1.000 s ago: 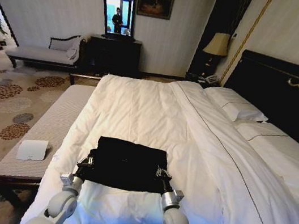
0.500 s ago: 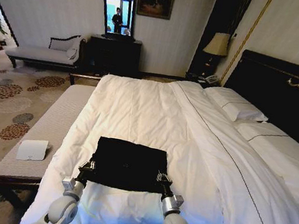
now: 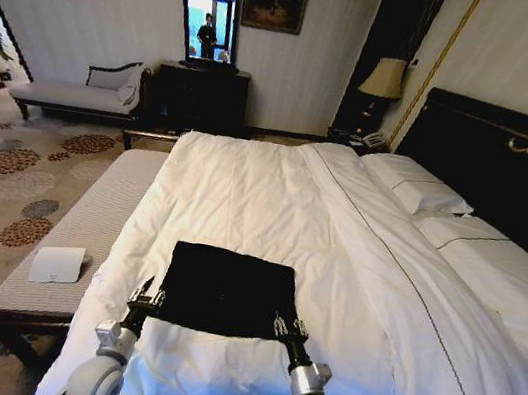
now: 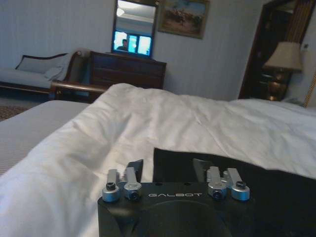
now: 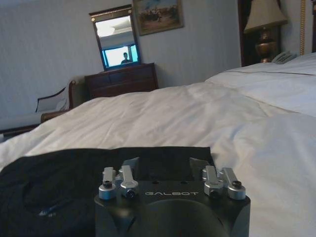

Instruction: Fold the clothes on the bed.

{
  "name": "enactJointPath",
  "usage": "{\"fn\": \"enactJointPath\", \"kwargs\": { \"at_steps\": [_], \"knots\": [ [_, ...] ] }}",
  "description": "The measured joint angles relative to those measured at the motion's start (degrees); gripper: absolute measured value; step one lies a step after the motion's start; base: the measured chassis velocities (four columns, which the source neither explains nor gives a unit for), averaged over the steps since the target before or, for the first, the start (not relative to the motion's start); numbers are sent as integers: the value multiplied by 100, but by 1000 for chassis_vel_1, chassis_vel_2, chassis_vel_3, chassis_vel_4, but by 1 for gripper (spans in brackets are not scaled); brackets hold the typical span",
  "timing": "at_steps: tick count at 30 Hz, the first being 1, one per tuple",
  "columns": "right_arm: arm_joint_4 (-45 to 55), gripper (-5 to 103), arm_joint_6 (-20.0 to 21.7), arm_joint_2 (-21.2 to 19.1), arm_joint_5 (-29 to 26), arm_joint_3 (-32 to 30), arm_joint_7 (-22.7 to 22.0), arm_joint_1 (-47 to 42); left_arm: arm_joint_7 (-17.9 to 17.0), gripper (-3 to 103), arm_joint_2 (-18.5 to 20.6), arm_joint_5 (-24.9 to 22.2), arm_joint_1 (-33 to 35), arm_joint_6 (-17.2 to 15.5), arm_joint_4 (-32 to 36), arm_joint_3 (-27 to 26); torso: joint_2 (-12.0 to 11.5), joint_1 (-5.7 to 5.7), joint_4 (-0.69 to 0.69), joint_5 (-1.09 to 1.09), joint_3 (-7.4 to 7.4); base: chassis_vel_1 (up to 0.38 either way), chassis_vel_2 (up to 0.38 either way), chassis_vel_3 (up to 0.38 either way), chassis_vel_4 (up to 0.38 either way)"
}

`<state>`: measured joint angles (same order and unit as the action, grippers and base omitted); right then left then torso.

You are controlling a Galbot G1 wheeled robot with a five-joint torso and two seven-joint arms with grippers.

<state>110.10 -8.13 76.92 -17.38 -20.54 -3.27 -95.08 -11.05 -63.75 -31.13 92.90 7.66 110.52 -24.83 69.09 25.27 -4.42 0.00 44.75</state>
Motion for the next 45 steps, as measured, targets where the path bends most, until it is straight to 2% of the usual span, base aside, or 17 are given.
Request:
{"fn": "enactJointPath", "kwargs": {
  "at_steps": [3,4,7,8,9,11,14,18,21,22,25,26,30,37,45],
  "knots": [
    [100,69,22,-7,-179,-62,-9,-2,-3,74,28,-194,-71,-55,9,-87,0,0,1,0,0,0,0,0,0],
    [100,69,22,-7,-179,-62,-9,-2,-3,74,28,-194,-71,-55,9,-87,0,0,1,0,0,0,0,0,0],
    [225,85,307,-86,-763,-160,-65,145,-31,89,116,-470,-312,-156,-70,-118,0,0,0,0,1,0,0,0,0],
    [254,91,433,-124,-959,-194,-85,209,-56,89,150,-576,-397,-196,-106,-115,0,0,0,0,1,0,0,0,0],
    [278,96,591,-173,-1176,-241,-112,292,-84,94,189,-689,-500,-247,-156,-98,0,0,0,0,1,0,0,0,0],
    [286,96,695,-209,-1308,-269,-129,350,-101,98,213,-753,-577,-275,-202,-77,0,0,0,0,1,0,0,0,0],
    [266,100,1258,-434,-2070,-383,-244,689,-141,100,313,-878,-909,-342,-474,77,0,1,0,0,1,0,0,0,0],
    [135,100,1593,-626,-2683,-419,-374,1009,-220,100,391,-947,-1190,-392,-709,228,-1,1,1,1,1,0,0,0,0],
    [-193,100,2184,-849,-3660,-459,-638,1609,-297,100,554,-1175,-1748,-467,-1142,487,-1,1,0,0,2,0,0,0,0],
    [-193,100,2184,-849,-3660,-459,-638,1609,-297,100,554,-1175,-1748,-467,-1142,487,-1,1,0,0,2,0,0,0,0],
    [-609,100,2639,-846,-4598,-466,-807,2269,-229,100,676,-1327,-2103,-547,-1366,674,-1,2,-1,1,2,0,0,0,0],
    [-609,100,2639,-846,-4598,-466,-807,2269,-229,100,676,-1327,-2103,-547,-1366,674,-1,2,-1,1,2,0,0,0,0],
    [-1442,100,3068,-829,-5571,-388,-782,3164,-139,100,690,-1540,-2310,-798,-1443,815,-1,2,1,1,2,0,0,0,0],
    [-2495,100,3238,-833,-5655,-192,-450,3785,-29,100,659,-1667,-2307,-862,-1374,837,-1,1,0,1,2,0,0,0,0],
    [-3496,100,3198,-819,-5285,-78,-127,4320,12,100,671,-1735,-2285,-864,-1350,851,-1,2,0,-1,1,0,0,0,0]
  ]
}}
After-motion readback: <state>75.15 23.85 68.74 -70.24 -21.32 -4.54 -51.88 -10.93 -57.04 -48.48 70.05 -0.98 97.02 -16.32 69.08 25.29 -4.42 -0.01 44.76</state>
